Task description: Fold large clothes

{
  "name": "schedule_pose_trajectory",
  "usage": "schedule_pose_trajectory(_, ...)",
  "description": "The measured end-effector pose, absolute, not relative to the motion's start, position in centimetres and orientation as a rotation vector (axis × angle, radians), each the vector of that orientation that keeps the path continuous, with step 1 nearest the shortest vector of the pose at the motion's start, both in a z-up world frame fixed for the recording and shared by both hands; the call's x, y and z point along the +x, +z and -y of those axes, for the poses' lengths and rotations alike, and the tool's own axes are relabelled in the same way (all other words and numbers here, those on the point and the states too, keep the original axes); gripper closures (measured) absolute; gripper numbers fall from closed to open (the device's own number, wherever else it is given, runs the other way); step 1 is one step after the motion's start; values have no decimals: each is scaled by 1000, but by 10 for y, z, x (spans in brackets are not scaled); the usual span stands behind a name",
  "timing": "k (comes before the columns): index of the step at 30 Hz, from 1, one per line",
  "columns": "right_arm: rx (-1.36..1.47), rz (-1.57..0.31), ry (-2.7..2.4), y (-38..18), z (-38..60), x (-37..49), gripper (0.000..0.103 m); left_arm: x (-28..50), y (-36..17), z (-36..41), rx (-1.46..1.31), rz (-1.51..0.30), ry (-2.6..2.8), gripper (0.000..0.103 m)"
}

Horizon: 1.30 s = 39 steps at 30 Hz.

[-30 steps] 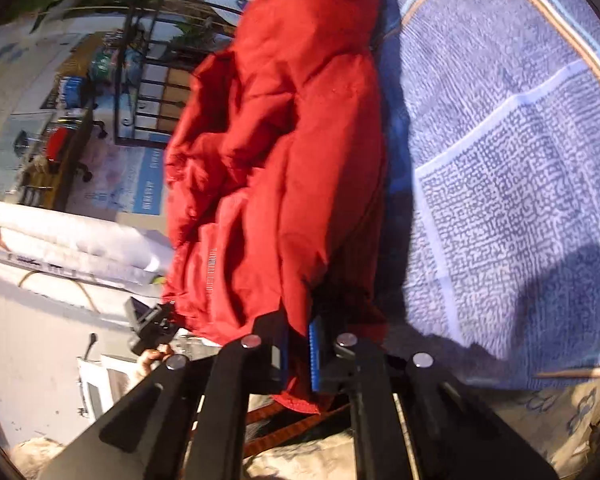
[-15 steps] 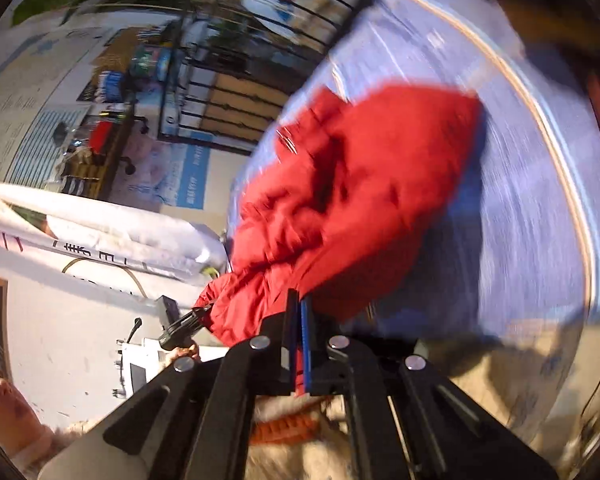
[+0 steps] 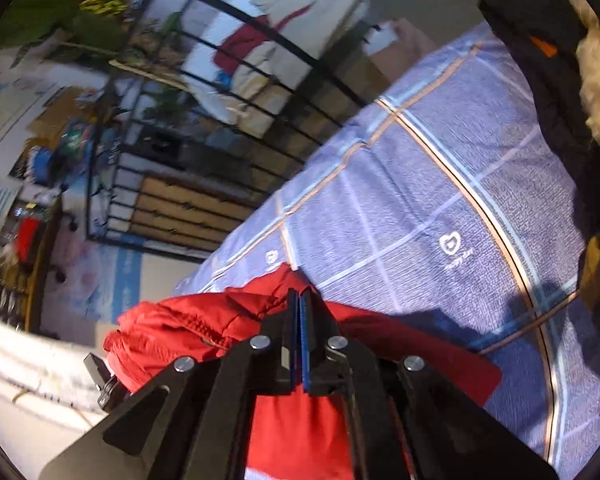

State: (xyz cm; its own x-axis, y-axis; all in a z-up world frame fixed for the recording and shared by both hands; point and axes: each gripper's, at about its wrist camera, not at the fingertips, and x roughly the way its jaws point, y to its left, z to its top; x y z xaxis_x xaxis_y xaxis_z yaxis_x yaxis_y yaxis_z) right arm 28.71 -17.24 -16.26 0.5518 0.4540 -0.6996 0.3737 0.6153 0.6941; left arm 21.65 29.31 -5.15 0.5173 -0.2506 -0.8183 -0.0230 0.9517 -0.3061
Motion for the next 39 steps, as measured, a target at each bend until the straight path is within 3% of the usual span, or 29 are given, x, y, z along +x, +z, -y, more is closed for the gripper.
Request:
schedule_pose_trajectory(5, 942, -1089, 8, -219, 167, 296, 102, 232, -95, -275, -223, -1045, -110, 85)
schedule_pose_trajectory(11, 928, -1087, -14, -247, 156, 290, 102, 226, -119, -271, -234, -1016, -88, 83)
schedule_pose_trajectory(17, 858, -1088, -36, -237, 148, 291, 102, 210, -104, -262, -172, -964, -26, 82)
schedule_pose_trajectory(24, 808, -1035, -47, -199, 152, 284, 95, 188, -67, -261, -79, -918, 20, 78)
schedule_pose_trajectory(25, 819, -1021, -44, -193, 155, 282, 88, 184, -63, -262, -75, -910, 23, 76)
schedule_pose_trajectory(27, 841, -967, -65, -182, 163, 277, 54, 178, -57, -262, -51, -896, 30, 75)
schedule_pose_trajectory(28, 882, -903, -71, -176, 172, 270, 21, 175, -54, -261, -38, -892, 31, 75)
schedule_pose_trajectory(29, 928, -852, -70, -172, 179, 264, 15, 174, -53, -260, -28, -889, 26, 74)
schedule_pose_trajectory(34, 949, -830, -39, -149, 178, 250, 23, 170, -53, -259, -21, -876, 33, 74)
schedule_pose_trajectory(39, 436, -809, 200, -90, 49, 215, 19, 176, -62, -257, -32, -883, 42, 74)
